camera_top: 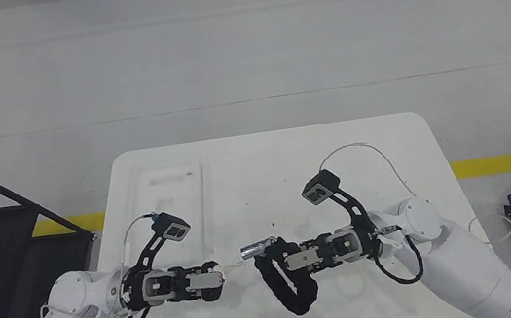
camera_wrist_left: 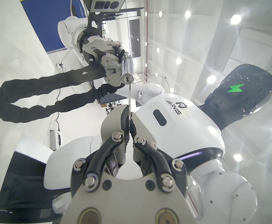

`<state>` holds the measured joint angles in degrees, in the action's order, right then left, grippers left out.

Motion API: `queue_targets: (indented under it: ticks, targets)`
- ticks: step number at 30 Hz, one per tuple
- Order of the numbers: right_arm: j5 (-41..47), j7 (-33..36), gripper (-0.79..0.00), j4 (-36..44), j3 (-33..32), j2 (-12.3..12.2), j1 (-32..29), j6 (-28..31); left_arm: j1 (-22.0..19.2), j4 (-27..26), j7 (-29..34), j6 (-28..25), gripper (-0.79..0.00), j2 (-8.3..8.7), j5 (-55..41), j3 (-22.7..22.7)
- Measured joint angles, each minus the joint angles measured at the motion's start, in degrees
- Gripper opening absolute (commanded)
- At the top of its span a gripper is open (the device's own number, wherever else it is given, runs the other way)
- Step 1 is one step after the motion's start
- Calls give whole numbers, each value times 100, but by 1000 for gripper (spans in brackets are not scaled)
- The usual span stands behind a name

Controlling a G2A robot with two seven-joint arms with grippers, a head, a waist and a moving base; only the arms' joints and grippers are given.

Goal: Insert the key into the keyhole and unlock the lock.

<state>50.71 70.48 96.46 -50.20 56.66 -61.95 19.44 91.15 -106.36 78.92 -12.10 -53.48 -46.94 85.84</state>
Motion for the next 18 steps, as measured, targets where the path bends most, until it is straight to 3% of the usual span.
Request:
queue_targets:
  ticks: [6, 18]
  targets:
    - [0, 0, -785, 0, 0, 0, 0, 0, 183, -81, -119, -3, -785, 1, -77, 124]
    - [0, 0, -785, 0, 0, 0, 0, 0, 327, 206, 486, -107, -785, 17, -525, 465]
